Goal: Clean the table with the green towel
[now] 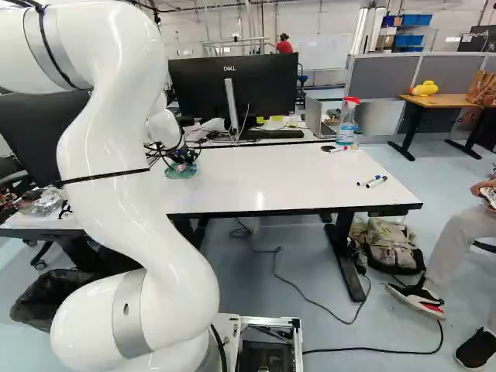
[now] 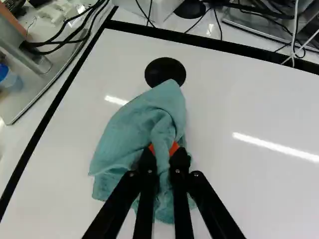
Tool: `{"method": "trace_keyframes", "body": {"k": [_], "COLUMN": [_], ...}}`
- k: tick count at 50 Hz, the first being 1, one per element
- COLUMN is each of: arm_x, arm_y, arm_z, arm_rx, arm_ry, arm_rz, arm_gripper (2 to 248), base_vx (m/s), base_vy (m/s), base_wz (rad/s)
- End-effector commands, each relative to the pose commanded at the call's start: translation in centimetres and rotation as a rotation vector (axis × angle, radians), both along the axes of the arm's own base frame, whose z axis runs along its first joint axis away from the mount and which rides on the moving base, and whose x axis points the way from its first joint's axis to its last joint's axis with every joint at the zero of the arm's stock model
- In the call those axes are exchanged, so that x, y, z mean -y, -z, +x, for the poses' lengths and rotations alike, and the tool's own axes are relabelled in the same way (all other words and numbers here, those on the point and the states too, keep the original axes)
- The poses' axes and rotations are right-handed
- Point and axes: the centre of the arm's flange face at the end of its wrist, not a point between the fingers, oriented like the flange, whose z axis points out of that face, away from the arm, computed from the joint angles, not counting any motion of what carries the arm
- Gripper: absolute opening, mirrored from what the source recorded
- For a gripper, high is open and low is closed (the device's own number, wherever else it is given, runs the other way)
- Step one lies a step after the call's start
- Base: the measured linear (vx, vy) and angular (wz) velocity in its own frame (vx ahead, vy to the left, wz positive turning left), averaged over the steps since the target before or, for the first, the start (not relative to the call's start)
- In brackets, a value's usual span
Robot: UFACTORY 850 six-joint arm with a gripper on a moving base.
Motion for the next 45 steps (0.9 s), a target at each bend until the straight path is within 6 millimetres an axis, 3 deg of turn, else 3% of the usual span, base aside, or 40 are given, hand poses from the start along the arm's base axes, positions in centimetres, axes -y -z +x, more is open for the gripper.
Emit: {"method": "trace_keyframes", "body": {"k": [20, 45], "arm_x": [-2.6, -3.3], "arm_y": [-0.1, -0.3], "arm_z": [-2.1, -6.6], "arm_rx": [-0.006, -0.028], "arm_ry": [-0.052, -0.095], "arm_rz": [-0.002, -0.013], "arm_gripper": [38, 38], "base_vx": [0.000, 0.000], "base_vy": [0.000, 0.000], "base_wz": [0.000, 0.000]}}
